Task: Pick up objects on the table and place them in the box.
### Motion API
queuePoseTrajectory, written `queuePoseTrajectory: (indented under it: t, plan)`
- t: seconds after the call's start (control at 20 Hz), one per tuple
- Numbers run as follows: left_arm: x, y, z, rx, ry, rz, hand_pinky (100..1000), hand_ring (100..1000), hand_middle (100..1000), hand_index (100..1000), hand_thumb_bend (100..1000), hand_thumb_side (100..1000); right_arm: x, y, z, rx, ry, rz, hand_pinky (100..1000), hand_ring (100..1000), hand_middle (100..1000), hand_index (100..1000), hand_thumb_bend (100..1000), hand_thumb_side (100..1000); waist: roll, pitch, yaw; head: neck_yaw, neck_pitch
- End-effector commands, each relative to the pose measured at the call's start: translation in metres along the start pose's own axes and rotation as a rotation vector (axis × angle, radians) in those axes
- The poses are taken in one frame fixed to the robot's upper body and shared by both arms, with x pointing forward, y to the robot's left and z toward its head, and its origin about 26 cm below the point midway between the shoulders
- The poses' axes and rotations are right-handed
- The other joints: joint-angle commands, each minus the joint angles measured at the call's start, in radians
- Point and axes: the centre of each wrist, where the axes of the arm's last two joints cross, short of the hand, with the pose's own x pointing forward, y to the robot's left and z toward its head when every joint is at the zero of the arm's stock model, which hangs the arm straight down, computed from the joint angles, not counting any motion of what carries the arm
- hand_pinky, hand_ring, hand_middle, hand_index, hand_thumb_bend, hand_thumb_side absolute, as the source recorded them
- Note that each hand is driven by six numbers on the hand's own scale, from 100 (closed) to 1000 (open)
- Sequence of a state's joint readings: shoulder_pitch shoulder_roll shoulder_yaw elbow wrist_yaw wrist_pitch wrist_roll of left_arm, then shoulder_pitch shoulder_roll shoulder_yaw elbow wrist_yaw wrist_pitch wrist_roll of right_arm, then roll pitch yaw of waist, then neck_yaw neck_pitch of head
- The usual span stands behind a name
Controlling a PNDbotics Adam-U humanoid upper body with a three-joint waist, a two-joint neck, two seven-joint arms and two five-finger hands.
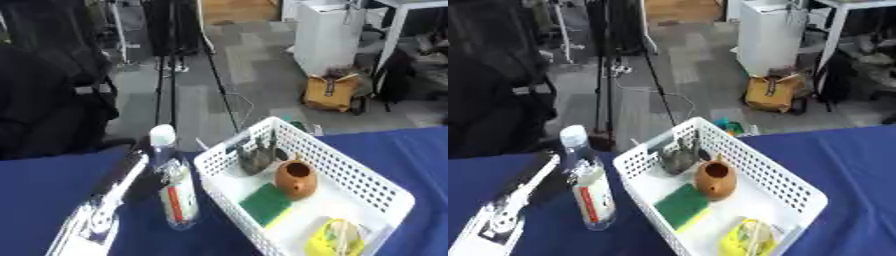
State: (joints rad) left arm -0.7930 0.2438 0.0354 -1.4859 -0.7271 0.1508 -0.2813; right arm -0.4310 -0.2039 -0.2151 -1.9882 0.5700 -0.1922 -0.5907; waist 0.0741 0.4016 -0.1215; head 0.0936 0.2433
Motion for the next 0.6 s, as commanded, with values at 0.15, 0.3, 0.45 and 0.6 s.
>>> queuePoseTrajectory:
  t: [0.15, 0.3, 0.45, 0.6]
  plan:
    - [0.015, 0.028, 0.002, 0.066, -0.029, -0.087, 1000, 1000, 954, 837, 100, 1000, 0.003, -0.001, -0.005, -0.011, -0.014, -0.007, 644, 516, 592, 698, 100, 811, -0.002, -0.028, 0.004, -0.003, -0.006]
    - [0.022, 0.037, 0.003, 0.073, -0.032, -0.125, 1000, 1000, 963, 853, 100, 1000, 0.002, -0.002, -0.004, -0.011, -0.013, -0.004, 644, 516, 592, 698, 100, 811, -0.001, -0.032, 0.006, -0.004, -0.003]
    - [0.029, 0.046, 0.004, 0.082, -0.041, -0.146, 1000, 1000, 969, 857, 100, 1000, 0.002, -0.002, -0.004, -0.009, -0.011, -0.002, 645, 516, 592, 699, 100, 810, 0.001, -0.036, 0.008, -0.006, 0.001]
    - [0.036, 0.053, 0.004, 0.093, -0.053, -0.15, 1000, 1000, 964, 854, 100, 1000, 0.002, -0.002, -0.003, -0.005, -0.01, 0.0, 646, 516, 592, 699, 100, 809, 0.004, -0.04, 0.01, -0.009, 0.004]
